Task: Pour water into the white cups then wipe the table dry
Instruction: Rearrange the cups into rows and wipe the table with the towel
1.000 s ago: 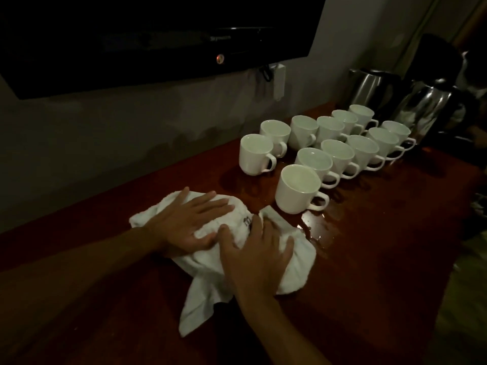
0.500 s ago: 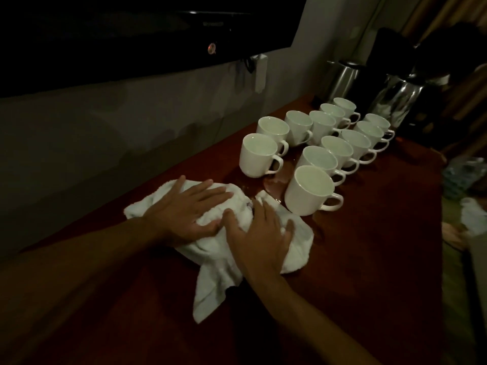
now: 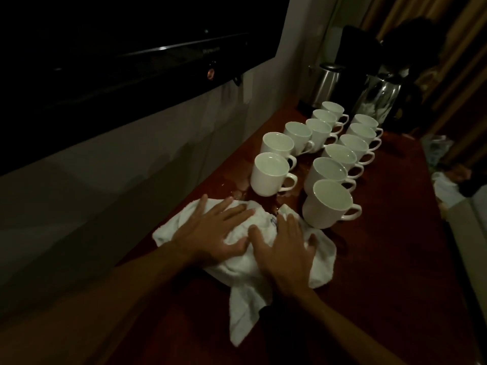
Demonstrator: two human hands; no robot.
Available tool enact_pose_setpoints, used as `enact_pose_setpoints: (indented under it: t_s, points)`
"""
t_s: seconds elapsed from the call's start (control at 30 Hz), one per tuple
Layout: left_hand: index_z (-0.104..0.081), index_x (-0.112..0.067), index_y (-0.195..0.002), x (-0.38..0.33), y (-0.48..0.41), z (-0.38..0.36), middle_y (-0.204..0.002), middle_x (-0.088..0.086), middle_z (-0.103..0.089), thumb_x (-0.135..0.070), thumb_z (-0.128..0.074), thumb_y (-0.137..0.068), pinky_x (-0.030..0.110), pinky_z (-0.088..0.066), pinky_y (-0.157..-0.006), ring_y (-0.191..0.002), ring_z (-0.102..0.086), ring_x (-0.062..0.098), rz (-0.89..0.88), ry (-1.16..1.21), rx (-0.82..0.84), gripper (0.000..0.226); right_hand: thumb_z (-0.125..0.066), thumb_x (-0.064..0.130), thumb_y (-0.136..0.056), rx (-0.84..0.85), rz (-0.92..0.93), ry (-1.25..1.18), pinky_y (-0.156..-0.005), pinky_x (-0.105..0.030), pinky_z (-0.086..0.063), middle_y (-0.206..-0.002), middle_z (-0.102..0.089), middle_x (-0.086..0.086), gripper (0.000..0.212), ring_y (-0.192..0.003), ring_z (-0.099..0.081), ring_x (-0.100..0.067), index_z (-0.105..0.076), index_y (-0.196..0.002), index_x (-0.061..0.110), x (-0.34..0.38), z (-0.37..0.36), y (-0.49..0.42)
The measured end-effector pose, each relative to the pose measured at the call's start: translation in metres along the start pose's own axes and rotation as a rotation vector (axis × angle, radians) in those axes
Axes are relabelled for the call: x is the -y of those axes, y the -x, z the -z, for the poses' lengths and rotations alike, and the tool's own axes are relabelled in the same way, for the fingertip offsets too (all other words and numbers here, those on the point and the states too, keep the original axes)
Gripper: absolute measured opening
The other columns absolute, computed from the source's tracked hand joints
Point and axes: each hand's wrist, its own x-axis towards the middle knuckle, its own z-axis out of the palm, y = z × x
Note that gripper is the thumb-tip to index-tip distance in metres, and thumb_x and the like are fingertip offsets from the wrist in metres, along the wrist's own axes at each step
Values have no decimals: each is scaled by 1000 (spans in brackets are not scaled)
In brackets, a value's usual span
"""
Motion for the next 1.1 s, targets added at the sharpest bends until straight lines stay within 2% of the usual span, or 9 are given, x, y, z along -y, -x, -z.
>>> enact_pose_setpoints:
  t_s: [0.1, 0.2, 0.4, 0.67, 0.8, 0.9, 0.97, 1.1]
  points:
    - [10, -59, -145, 6, -5, -1, -158, -29, 3, -77, -17, -88, 52, 14, -119, -142, 19, -8, -36, 11, -10, 65, -18, 82, -76, 24, 0, 5, -121, -51, -2, -164, -21, 7, 95, -152, -9, -11, -25, -155, 29, 2, 0, -1]
    - [11, -59, -145, 12, -10, 1, -156, -30, 5, -78, -17, -87, 49, 14, -120, -145, 14, -6, -59, 16, 14, 67, -17, 81, -78, 14, 6, 25, -122, -51, 2, -165, -19, 6, 95, -152, -7, -11, -23, -156, 27, 4, -2, -4]
    - [-1, -53, -149, 19, -16, 6, -158, -28, -3, -77, -19, -86, 52, 6, -122, -151, 2, 1, -82, 29, -6, 70, -20, 81, -81, -36, 6, 47, -122, -51, 2, -164, -21, 4, 95, -151, -9, -12, -24, -156, 23, 8, -9, -8]
    - [-6, -55, -150, 35, -30, 2, -155, -32, -1, -75, -25, -90, 51, 3, -123, -149, 2, -3, -92, 17, -8, 67, -17, 81, -82, -92, 6, 76, -122, -54, -2, -164, -24, -1, 97, -152, -14, -16, -31, -155, 17, 15, -17, -14]
    - [1, -65, -143, 37, -33, 3, -154, -34, -2, -81, -19, -87, 50, 3, -123, -148, -2, -3, -109, 57, -10, 62, -15, 80, -82, -80, 7, 80, -121, -54, -5, -164, -24, -1, 97, -151, -15, -16, -30, -154, 18, 17, -16, -16]
    - [10, -73, -137, 39, -36, 5, -150, -38, 3, -85, -11, -85, 48, 5, -122, -146, 2, -7, -111, 55, 15, 57, -17, 78, -83, -97, 6, 62, -121, -54, -8, -163, -28, 0, 94, -150, -18, -16, -33, -153, 19, 19, -16, -17]
    - [10, -71, -138, 42, -38, 5, -150, -37, 6, -84, -10, -86, 46, 7, -122, -146, 4, -7, -117, 28, 32, 58, -20, 77, -85, -115, 17, 60, -121, -54, -11, -161, -31, 0, 90, -150, -21, -16, -35, -152, 19, 18, -18, -17]
    - [-5, -52, -151, 41, -38, 5, -155, -31, 2, -79, -14, -88, 47, 6, -123, -145, 6, -8, -116, -9, 34, 70, -19, 75, -86, -124, 44, 75, -120, -51, -11, -161, -32, 2, 86, -150, -20, -13, -37, -151, 21, 17, -17, -14]
